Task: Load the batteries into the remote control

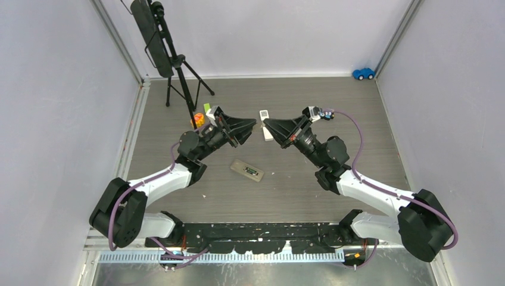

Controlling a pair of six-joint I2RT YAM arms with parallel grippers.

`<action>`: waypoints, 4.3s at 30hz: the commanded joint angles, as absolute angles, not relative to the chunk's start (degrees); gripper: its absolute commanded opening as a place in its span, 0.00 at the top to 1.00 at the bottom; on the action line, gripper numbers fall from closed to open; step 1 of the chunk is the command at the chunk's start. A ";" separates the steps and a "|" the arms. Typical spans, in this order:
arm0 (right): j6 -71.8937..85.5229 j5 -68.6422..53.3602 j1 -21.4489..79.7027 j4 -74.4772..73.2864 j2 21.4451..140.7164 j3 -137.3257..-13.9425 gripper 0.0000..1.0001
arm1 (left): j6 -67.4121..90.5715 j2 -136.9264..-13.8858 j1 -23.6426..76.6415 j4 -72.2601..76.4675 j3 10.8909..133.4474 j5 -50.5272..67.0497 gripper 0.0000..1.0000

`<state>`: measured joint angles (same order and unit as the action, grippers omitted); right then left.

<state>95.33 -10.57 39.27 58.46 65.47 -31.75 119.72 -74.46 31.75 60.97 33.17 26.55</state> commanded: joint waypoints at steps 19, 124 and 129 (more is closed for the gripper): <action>90.10 -4.99 39.46 57.67 61.94 -26.96 0.79 | 123.04 -73.16 31.84 65.36 33.34 23.23 1.00; 74.33 0.96 49.26 22.15 92.56 -35.38 1.00 | 40.54 -82.13 19.25 6.40 32.46 21.50 0.44; 75.65 0.79 49.13 21.65 93.30 -35.96 0.96 | 40.65 -83.63 19.25 6.60 32.69 22.48 0.46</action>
<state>75.44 0.73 49.10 22.59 91.92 -34.41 41.52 -82.87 19.49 3.68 32.42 21.04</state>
